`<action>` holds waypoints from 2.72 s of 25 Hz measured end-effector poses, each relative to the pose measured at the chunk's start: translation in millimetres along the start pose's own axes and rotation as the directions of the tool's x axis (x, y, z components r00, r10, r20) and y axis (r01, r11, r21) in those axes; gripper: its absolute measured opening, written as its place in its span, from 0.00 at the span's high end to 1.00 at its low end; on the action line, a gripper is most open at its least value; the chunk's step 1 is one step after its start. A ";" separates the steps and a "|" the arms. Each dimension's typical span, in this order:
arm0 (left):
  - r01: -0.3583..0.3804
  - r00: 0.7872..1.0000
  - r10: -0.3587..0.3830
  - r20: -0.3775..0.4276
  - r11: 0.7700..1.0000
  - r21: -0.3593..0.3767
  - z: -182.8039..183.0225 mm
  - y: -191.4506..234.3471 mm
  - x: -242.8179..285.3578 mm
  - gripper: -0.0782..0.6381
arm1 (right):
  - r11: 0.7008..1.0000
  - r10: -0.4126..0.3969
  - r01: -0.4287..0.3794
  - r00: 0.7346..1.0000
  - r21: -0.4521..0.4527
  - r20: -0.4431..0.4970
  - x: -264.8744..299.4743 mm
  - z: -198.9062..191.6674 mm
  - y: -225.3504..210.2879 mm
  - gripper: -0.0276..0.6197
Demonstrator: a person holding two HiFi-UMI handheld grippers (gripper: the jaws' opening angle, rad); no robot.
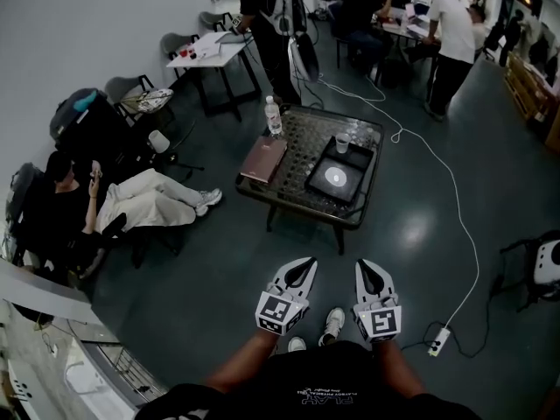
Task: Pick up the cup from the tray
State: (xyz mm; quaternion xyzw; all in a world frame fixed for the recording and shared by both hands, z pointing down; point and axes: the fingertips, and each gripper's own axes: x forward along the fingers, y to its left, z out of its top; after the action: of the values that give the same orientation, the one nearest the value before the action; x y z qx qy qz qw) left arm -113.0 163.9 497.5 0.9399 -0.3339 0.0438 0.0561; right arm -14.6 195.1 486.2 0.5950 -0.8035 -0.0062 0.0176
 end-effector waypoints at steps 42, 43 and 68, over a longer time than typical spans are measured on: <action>-0.002 1.000 0.001 0.004 1.000 0.019 12.4 31.7 150.9 0.88 | 0.998 0.070 -0.070 0.998 -0.007 0.000 98.3 -4.9 -119.3 0.95; -0.001 1.000 0.000 0.005 1.000 0.019 13.3 34.7 154.3 0.88 | 0.998 0.071 -0.071 0.998 -0.004 0.001 102.0 -4.1 -120.8 0.95; 0.049 0.998 -0.050 0.028 0.999 0.022 35.3 138.6 234.2 0.88 | 0.995 0.070 -0.071 0.997 -0.066 -0.020 237.9 19.2 -148.5 0.95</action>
State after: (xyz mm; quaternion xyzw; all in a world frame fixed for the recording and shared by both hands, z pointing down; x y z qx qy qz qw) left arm -18.1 -93.6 501.1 0.9489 -0.3109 0.0324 0.0426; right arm 57.3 -76.0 467.5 0.5654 -0.8232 -0.0270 0.0449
